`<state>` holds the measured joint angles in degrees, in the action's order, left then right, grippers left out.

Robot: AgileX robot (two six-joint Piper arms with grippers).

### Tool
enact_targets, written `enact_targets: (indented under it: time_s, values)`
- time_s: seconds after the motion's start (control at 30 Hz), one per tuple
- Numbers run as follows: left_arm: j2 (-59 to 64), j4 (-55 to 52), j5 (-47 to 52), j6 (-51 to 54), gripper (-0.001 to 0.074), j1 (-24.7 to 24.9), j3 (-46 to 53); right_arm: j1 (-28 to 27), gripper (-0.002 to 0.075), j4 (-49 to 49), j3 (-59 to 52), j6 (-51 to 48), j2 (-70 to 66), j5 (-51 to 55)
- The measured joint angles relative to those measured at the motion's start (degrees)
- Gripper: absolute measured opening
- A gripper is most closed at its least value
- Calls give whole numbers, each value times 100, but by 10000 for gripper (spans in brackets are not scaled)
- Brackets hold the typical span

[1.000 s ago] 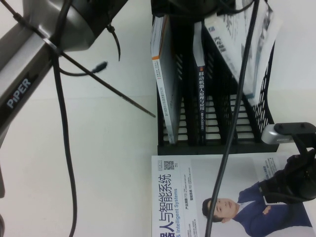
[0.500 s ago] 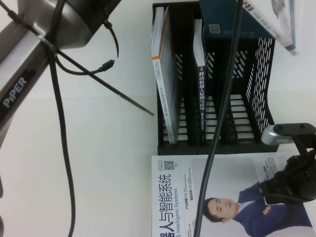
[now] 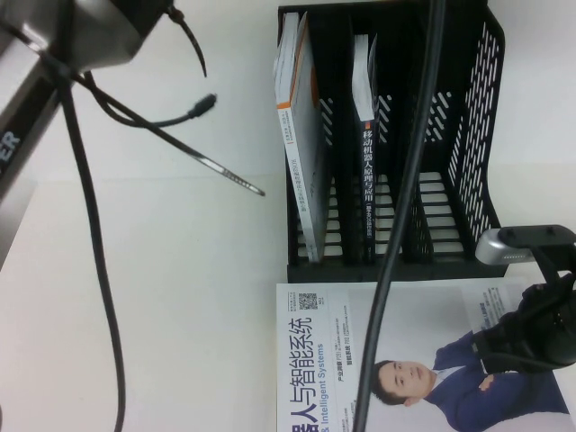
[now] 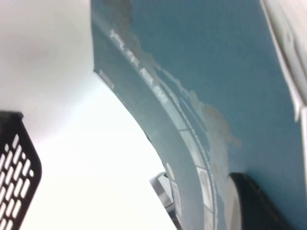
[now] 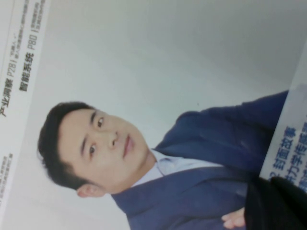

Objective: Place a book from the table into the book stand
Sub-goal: Place the book on the book shelf

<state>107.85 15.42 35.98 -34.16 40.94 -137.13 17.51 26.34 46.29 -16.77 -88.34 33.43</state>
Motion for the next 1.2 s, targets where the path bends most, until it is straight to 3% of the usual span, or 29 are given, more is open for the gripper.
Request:
enact_targets:
  time_s: [0.5,0.97,1.2]
  values:
    - [670,-163,959,1014,112,-20,-14,0,-2,-13,0,-10,0,12]
    - [720,-157,2131,1025,111,-702,-14,0,-2,-13,0,-32,0,35]
    - [720,-362,2390,894,111,-725,-14,0,-2,-13,0,-42,0,35]
